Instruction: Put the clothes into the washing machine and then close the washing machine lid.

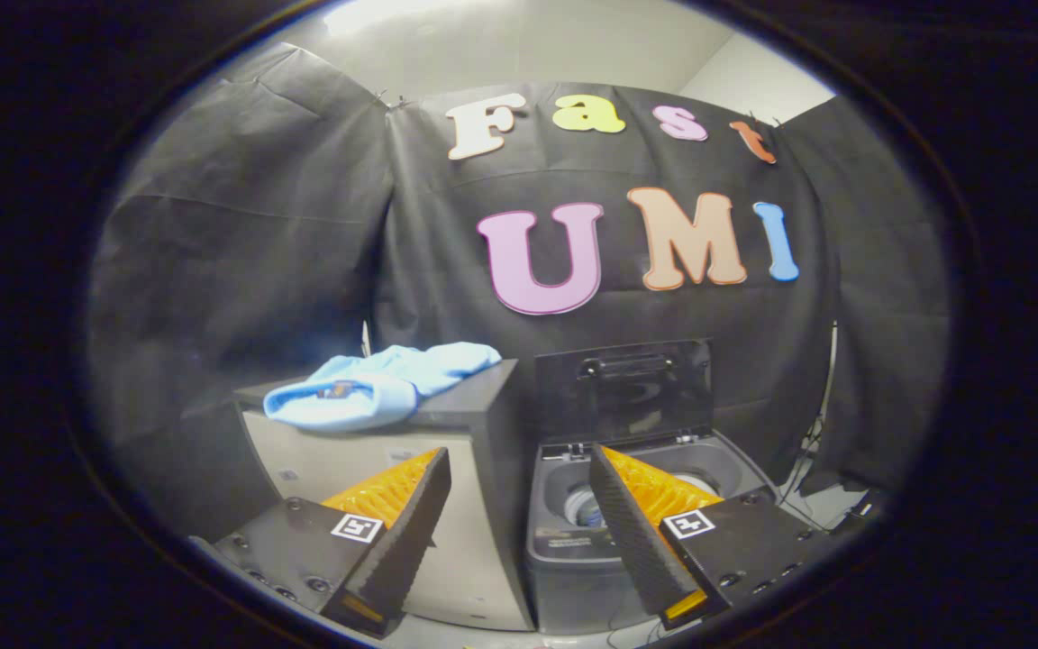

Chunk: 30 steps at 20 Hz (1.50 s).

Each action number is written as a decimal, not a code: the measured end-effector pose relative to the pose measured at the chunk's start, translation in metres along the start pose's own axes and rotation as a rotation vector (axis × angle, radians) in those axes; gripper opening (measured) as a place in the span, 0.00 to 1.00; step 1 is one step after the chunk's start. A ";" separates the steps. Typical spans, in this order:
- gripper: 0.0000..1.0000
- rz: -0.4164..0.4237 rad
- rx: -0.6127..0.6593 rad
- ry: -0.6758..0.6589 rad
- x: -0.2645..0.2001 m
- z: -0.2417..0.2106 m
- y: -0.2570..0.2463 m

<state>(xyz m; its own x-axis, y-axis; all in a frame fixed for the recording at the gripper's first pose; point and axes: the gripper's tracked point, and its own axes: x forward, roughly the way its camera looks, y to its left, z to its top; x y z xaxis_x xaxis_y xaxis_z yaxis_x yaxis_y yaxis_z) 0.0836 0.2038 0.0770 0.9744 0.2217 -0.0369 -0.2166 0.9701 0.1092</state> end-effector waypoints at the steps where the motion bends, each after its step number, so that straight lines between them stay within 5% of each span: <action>1: 0.97 0.011 0.028 0.002 0.010 0.009 0.013; 5: 0.97 0.042 0.152 0.078 0.056 0.029 0.065; 12: 0.97 0.045 0.002 0.147 0.151 0.052 0.133; 18: 0.97 0.048 -0.086 0.402 0.216 0.006 0.168; 24: 1.00 0.015 -0.089 0.601 0.232 -0.027 0.166; 27: 0.21 0.080 0.041 0.618 0.235 -0.029 0.160; 30: 0.21 0.211 0.050 0.595 0.230 -0.024 0.157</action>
<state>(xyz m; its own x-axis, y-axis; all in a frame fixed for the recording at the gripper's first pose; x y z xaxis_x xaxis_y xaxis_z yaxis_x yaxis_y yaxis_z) 0.2725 0.4096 0.0623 0.7076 0.4383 -0.5543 -0.3829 0.8971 0.2205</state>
